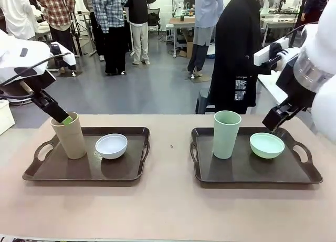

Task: Set up a tray with a mat and arrange the tableware.
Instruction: Pick up the Picnic Bowl and Reusable plastic cup from the Handle tray in front of the human's position and hold them in the air.

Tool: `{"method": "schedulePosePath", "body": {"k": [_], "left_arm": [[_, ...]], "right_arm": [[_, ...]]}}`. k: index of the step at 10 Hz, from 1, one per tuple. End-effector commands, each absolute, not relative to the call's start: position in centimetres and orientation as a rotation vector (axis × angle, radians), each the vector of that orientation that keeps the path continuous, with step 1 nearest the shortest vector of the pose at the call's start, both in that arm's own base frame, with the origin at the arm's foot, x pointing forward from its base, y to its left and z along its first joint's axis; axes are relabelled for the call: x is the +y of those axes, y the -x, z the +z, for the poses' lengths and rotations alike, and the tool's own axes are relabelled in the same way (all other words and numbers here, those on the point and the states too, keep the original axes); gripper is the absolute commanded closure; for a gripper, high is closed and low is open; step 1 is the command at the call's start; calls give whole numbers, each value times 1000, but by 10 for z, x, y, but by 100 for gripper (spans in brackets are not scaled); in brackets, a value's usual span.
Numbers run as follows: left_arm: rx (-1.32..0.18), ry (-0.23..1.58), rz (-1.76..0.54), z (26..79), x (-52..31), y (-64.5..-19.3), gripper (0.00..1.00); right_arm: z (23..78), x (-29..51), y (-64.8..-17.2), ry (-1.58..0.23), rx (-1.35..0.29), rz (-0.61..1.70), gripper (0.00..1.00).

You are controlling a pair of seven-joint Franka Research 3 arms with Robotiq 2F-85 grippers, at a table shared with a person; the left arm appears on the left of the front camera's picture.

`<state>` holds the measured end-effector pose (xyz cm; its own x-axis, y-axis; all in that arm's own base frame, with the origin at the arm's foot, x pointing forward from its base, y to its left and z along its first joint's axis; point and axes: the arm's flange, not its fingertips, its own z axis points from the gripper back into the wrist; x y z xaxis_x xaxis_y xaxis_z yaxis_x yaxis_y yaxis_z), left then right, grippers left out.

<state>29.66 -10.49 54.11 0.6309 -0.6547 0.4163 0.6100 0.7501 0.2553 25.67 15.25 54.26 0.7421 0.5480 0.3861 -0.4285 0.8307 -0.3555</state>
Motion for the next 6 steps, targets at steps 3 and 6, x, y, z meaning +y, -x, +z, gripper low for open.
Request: {"method": "schedulePosePath", "body": {"k": [3,6], "left_arm": [[-632,577,-423,524,-54,-377,0],[-593,361,-470,518,-43,-371,0]], "right_arm": [[541,80,-349,-592,-696,222,0],[544,59,-340,-254,-653,266,0]]}}
